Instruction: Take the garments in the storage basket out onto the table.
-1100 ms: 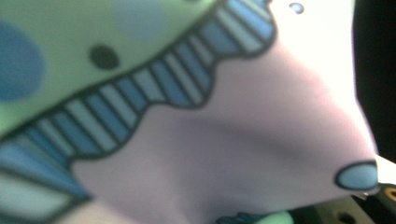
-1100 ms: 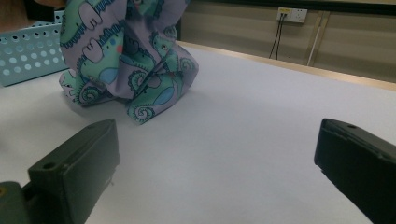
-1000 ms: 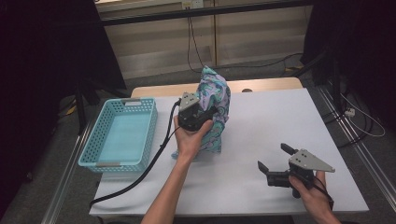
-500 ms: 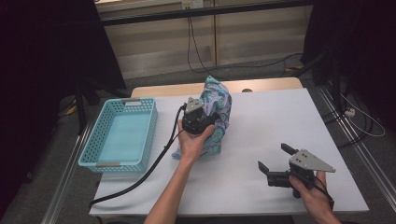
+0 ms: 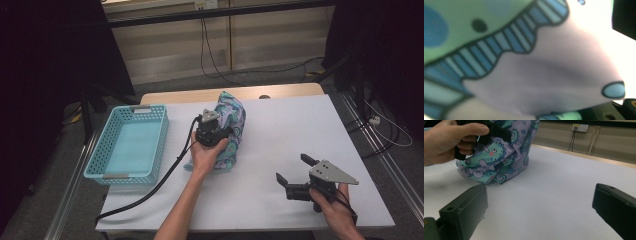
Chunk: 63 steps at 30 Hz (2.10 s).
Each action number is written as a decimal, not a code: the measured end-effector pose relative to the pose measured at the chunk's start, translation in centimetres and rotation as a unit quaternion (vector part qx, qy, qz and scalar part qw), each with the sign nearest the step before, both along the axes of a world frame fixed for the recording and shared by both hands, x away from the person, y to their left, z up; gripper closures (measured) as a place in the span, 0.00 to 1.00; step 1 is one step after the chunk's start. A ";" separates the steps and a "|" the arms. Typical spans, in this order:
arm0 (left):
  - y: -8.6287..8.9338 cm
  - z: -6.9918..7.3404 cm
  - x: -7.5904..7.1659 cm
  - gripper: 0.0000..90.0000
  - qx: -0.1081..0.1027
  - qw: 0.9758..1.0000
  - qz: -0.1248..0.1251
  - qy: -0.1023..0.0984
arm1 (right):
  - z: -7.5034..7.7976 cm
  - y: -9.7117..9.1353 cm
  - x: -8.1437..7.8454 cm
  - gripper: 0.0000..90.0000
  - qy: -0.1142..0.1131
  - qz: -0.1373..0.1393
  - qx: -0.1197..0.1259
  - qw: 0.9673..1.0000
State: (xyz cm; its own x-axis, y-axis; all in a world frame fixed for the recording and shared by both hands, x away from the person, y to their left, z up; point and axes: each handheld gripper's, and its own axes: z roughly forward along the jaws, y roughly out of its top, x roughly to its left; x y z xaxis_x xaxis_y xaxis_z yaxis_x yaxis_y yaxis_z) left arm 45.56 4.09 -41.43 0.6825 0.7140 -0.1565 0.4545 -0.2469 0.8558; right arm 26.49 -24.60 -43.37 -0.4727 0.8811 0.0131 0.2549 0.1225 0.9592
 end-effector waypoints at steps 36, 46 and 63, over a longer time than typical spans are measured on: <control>-1.6 -3.6 1.0 0.52 0.107 0.993 -0.038 0.027 | -0.1 0.2 0.1 0.00 0.004 0.002 -0.002 1.000; -0.9 -1.9 0.9 0.10 0.078 0.994 -0.051 0.057 | -0.2 0.0 0.2 0.00 0.006 0.002 0.000 1.000; -0.2 1.2 -1.0 0.04 0.083 0.995 -0.055 -0.018 | -0.3 -0.4 0.4 0.00 0.008 -0.002 0.007 1.000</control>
State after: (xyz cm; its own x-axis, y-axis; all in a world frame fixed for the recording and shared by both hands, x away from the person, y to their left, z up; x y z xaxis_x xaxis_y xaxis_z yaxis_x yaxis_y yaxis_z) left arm 44.56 3.93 -40.26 0.7611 0.6485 -0.0165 0.3861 -0.4324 0.8149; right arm 26.89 -25.03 -43.69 -0.4683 0.8830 0.0321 0.2708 0.1088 0.9565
